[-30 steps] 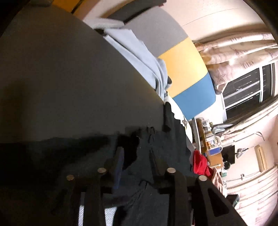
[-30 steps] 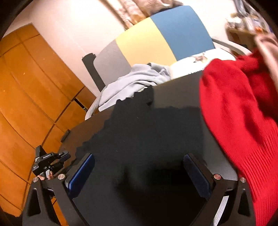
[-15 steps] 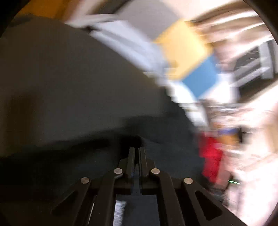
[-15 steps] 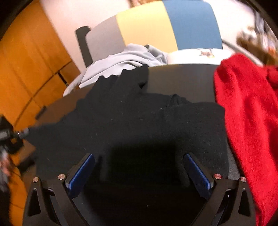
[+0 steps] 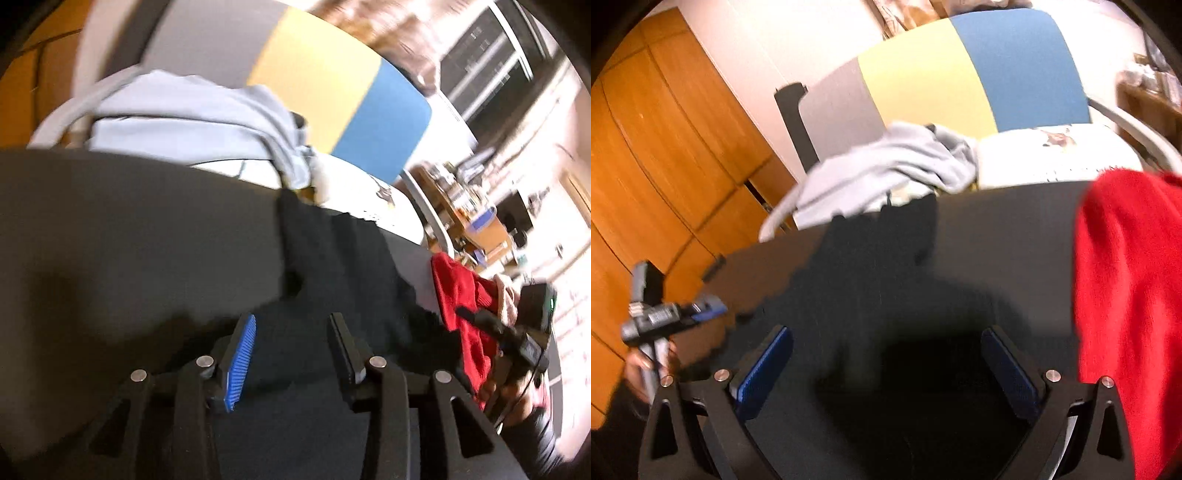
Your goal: Fold clothes
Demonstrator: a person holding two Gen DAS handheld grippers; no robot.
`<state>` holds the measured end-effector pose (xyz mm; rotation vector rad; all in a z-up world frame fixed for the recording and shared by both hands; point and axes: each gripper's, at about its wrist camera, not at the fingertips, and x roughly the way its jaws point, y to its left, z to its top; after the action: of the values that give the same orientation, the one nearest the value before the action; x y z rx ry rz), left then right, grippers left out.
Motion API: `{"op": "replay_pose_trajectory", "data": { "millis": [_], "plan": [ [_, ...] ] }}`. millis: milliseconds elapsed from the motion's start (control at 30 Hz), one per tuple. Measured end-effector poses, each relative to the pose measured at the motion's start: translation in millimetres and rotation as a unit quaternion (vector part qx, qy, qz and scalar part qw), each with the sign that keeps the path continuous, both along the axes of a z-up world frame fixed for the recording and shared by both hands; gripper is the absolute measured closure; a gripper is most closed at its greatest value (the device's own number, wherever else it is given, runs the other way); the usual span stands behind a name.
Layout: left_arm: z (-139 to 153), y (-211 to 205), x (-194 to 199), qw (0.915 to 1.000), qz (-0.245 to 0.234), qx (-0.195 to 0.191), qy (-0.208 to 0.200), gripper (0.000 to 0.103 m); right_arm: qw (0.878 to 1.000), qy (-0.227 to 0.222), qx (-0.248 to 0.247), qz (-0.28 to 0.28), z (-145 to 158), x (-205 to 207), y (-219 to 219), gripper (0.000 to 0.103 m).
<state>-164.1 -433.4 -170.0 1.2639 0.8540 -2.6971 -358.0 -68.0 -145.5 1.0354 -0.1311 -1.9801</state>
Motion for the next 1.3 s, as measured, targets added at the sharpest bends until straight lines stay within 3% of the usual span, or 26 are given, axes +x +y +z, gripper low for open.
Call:
{"op": "replay_pose_trajectory", "data": {
  "millis": [100, 167, 267, 400, 500, 567, 600, 633, 667, 767, 933, 1033, 1167, 1300],
  "plan": [
    [-8.0, -8.3, -52.5, 0.9998, -0.014, 0.003, -0.015, 0.05, 1.0, 0.0, 0.016, 0.013, 2.1, -40.2, -28.8, 0.017],
    [-18.8, -7.7, -82.0, 0.9995, -0.015, -0.007, -0.025, 0.046, 0.999, -0.001, 0.042, 0.023, -2.7, -64.9, -51.0, 0.035],
    [-32.9, -14.2, -104.7, 0.9988, -0.031, -0.013, -0.036, 0.044, 0.995, 0.003, 0.09, 0.03, -15.0, -99.7, -85.1, 0.038],
    [-46.1, -14.6, -134.9, 0.9963, -0.056, -0.04, -0.052, 0.042, 0.992, 0.002, 0.119, 0.05, -33.7, -127.4, -115.8, 0.04],
    [-47.5, -13.8, -152.5, 0.9952, -0.065, -0.055, -0.05, 0.042, 0.986, 0.036, 0.145, 0.068, -37.2, -129.7, -134.2, 0.04],
    [-47.5, -12.1, -160.6, 0.9943, -0.065, -0.064, -0.055, 0.044, 0.982, 0.054, 0.163, 0.075, -38.6, -129.7, -143.7, 0.048],
    [-47.3, -11.3, -163.2, 0.9938, -0.065, -0.07, -0.056, 0.054, 0.98, 0.065, 0.173, 0.076, -38.7, -129.1, -148.2, 0.054],
    [-47.7, -10.3, -165.3, 0.9932, -0.062, -0.079, -0.059, 0.082, 0.98, 0.066, 0.169, 0.084, -37.6, -128.4, -150.0, 0.072],
    [-46.6, -13.2, -165.5, 0.9935, -0.063, -0.07, -0.063, 0.1, 0.98, 0.063, 0.166, 0.089, -37.2, -127.9, -150.9, 0.095],
    [-41.1, -18.9, -162.6, 0.9969, -0.049, -0.036, -0.05, 0.1, 0.981, 0.053, 0.162, 0.093, -37.1, -127.4, -153.1, 0.094],
    [-4.2, -12.4, -132.7, 0.9979, -0.055, -0.021, 0.027, 0.1, 0.988, 0.038, 0.121, 0.083, -21.9, -122.1, -142.3, 0.095],
    [19.8, -0.8, -101.7, 0.9951, -0.067, -0.015, 0.071, 0.1, 0.993, 0.043, 0.077, 0.081, 2.5, -106.9, -122.8, 0.095],
    [13.6, 21.2, -53.0, 0.9945, -0.076, -0.02, 0.07, 0.1, 0.995, 0.05, 0.024, 0.083, 32.8, -75.2, -91.9, 0.095],
    [7.5, 43.3, -4.3, 0.9937, -0.084, -0.024, 0.07, 0.1, 0.995, 0.047, -0.008, 0.086, 41.8, -28.8, -51.7, 0.094]
  ]
}}
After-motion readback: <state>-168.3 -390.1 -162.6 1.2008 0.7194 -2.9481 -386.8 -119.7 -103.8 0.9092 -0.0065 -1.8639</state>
